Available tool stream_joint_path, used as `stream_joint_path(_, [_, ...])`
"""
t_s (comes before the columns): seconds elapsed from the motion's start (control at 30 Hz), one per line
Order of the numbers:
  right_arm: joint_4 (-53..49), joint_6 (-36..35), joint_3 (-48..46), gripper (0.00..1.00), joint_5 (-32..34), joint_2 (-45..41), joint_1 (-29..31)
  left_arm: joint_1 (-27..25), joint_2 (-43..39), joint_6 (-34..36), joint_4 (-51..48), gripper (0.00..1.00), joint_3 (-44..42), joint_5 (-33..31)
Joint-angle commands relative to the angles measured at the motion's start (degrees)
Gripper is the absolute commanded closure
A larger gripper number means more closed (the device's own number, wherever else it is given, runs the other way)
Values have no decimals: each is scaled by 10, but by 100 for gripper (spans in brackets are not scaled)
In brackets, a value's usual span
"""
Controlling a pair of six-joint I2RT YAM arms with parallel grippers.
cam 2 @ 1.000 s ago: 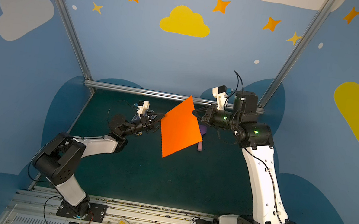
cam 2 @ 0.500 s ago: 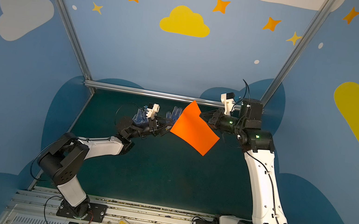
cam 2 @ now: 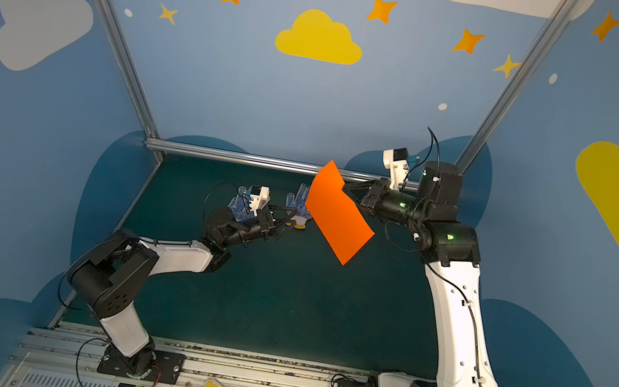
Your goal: Fold a paper plane with a square sheet of paper (fold left side to right side)
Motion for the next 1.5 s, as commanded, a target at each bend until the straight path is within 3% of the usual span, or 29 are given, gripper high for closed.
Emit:
stream_joint_path(0.0, [25,18,21,100,-2,17,15,2,-1,6,31,0,7,-3])
stream_joint_path(0.5, [55,52,75,100,40,73,81,12,1,-60,124,0,4,0])
stream_joint_path(0.9, [124,109,26,100,73,65,86,1,-4,-54,125,1,0,-5])
stream_joint_path(1.0, [151,130,-11,100,89,51,79,-4,-6,-53,126,13,3,-4])
stream_joint_path(1.17, [174,148,-64,100,111,26,62,-8,-13,-52,125,41,5,-3])
stream_joint_path(1.47, [182,150,-116,100,130,-2,38,-4,-17,-64,125,68,-25,-25])
